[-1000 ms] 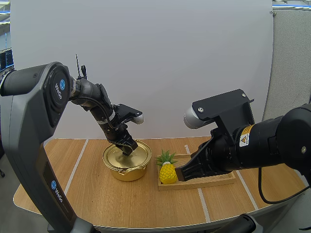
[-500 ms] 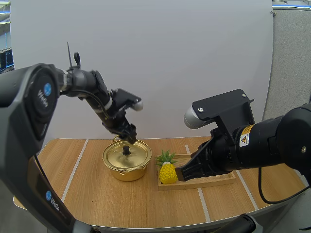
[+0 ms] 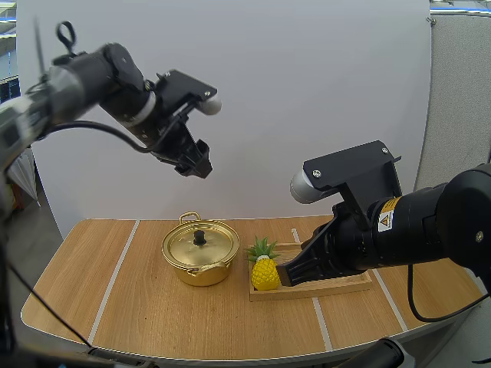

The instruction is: Open the pot, put the grape inside, and close it

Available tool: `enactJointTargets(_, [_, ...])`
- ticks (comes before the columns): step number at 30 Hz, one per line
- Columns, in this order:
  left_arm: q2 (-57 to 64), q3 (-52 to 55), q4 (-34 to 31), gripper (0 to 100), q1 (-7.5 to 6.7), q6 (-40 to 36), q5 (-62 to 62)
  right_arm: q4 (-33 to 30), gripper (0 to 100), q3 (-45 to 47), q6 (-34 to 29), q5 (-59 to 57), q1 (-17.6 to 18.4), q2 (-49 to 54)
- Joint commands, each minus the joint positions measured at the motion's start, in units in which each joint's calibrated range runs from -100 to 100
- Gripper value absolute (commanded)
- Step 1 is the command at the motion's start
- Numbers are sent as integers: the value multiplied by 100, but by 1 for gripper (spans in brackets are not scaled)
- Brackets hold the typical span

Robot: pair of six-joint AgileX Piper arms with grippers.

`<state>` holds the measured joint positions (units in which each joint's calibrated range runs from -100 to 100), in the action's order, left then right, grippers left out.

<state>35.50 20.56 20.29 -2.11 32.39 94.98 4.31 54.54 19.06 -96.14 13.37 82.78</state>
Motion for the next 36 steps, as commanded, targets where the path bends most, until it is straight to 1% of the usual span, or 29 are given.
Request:
enactJointTargets(1, [583, -22, 46, 100, -5, -137, 502, 15, 0, 8, 30, 30, -20, 47])
enactJointTargets(12, [2587, 27, 46, 100, -5, -496, 502, 15, 0, 8, 30, 30, -20, 47])
enactJointTargets(17, [3432, 397, 46, 100, -5, -672, 502, 15, 0, 8, 30, 27, -29, 47])
enactJointTargets(20, [3874, 712, 60, 100, -5, -730, 502, 15, 0, 8, 30, 27, -114, 60])
enactJointTargets(24, [4368, 1118, 104, 100, -5, -802, 502, 102, 0, 8, 30, 48, -215, 380])
enactJointTargets(26, [4621, 1331, 181, 91, -5, -811, 502, 102, 0, 8, 30, 48, -279, 630])
enactJointTargets(28, [4820, 1502, 249, 84, -5, -826, 502, 102, 0, 8, 30, 26, -357, 847])
enactJointTargets(31, [5062, 1807, 291, 70, -5, -962, 502, 102, 0, 8, 30, -180, -477, 1119])
enactJointTargets(33, [5219, 2085, 301, 54, 19, -987, 502, 138, 0, 8, 30, -349, -547, 1258])
enactJointTargets(36, [5492, 2505, 393, 21, 61, -999, 502, 166, 0, 8, 30, -386, -621, 1436])
